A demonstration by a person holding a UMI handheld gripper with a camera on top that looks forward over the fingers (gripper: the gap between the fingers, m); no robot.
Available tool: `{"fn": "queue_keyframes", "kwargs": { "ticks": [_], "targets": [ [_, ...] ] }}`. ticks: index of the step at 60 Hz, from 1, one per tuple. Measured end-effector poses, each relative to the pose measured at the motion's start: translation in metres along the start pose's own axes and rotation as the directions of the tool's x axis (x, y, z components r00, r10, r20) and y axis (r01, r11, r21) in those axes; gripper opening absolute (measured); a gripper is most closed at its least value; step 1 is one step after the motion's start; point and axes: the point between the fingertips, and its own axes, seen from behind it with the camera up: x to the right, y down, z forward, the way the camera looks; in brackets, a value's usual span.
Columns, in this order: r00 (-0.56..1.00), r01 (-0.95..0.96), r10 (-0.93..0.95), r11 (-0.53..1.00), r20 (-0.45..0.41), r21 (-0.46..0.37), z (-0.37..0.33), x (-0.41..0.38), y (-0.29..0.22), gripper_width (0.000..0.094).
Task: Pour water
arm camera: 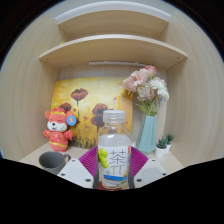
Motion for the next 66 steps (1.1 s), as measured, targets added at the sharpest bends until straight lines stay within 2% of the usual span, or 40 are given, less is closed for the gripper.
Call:
{"fn": "queue_keyframes", "kwargs": {
  "ticks": [5, 12, 27, 39, 46, 49, 62, 66],
  "targets": [
    [1.0, -0.014, 0.014, 0.999, -0.004, -0.05, 0.0, -0.007, 0.028, 0.0403],
    [0.999, -0.035, 0.037, 0.997, 0.022, -0.075, 0.009, -0.008, 0.054, 0.0403],
    [0.999, -0.022, 0.024, 0.998, 0.033, -0.055, 0.008, -0.007, 0.06, 0.042],
    [0.998, -0.053, 0.055, 0.996, 0.027, -0.073, 0.007, -0.004, 0.063, 0.0562],
    [0.998, -0.062, 0.065, 0.988, 0.019, -0.144, -0.004, -0.003, 0.078, 0.0795],
    [0.998, -0.059, 0.061, 0.985, 0.012, -0.163, -0.012, -0.002, 0.083, 0.0852],
    [0.998, -0.056, 0.053, 0.98, -0.022, -0.189, -0.071, -0.009, 0.091, 0.0847],
    [0.997, -0.071, 0.071, 0.977, -0.007, -0.2, -0.095, -0.024, 0.093, 0.0854]
  ]
}}
